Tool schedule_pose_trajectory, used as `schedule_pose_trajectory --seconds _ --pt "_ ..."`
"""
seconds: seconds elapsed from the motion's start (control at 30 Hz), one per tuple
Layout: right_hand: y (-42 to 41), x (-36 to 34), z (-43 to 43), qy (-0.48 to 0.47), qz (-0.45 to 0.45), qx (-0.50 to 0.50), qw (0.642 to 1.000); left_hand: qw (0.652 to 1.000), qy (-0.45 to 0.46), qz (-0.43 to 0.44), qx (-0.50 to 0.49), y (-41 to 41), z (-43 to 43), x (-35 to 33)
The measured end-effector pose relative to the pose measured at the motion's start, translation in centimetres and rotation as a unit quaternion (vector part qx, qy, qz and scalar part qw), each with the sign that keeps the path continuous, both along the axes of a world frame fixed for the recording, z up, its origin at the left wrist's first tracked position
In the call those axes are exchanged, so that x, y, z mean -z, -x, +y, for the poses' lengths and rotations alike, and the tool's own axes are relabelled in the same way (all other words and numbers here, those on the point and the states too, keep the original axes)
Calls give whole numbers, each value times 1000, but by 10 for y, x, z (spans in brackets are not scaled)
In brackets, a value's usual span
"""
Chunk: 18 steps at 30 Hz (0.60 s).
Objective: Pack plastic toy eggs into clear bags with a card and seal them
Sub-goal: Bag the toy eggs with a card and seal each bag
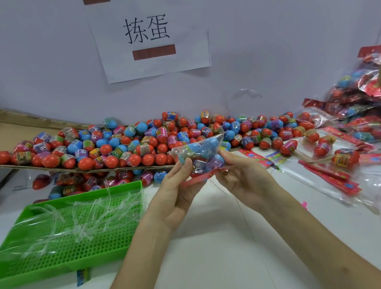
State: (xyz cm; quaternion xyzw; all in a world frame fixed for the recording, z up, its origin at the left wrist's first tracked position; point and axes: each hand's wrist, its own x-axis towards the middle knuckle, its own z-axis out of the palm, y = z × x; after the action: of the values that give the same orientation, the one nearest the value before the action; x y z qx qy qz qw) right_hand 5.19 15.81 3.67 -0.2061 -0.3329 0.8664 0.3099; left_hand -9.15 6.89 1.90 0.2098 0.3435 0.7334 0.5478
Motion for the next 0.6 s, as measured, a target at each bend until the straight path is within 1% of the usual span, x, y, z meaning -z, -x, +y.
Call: schedule_pose_trajectory --seconds 0.07,0.13,0.23,0.37,0.43,0.53,0.6 --pt "0 0 3 -2 -7 13 1000 1000 -17 13 4 -2 0 -1" --pt "0 0 6 -31 -48 31 998 999 -28 27 9 -3 0 -1" --pt "1 1 10 -126 -136 75 980 998 -28 49 2 -4 1 0" --pt "1 -2 5 -210 -168 85 959 997 -11 76 -30 -5 2 -1" --pt "2 -2 3 -197 -172 93 961 997 4 66 -42 -5 1 -1" --pt "2 -4 3 -147 -149 69 976 998 19 47 -41 -5 0 -1" --pt "2 -4 3 -136 -142 60 979 998 23 42 -41 -6 -1 -2"
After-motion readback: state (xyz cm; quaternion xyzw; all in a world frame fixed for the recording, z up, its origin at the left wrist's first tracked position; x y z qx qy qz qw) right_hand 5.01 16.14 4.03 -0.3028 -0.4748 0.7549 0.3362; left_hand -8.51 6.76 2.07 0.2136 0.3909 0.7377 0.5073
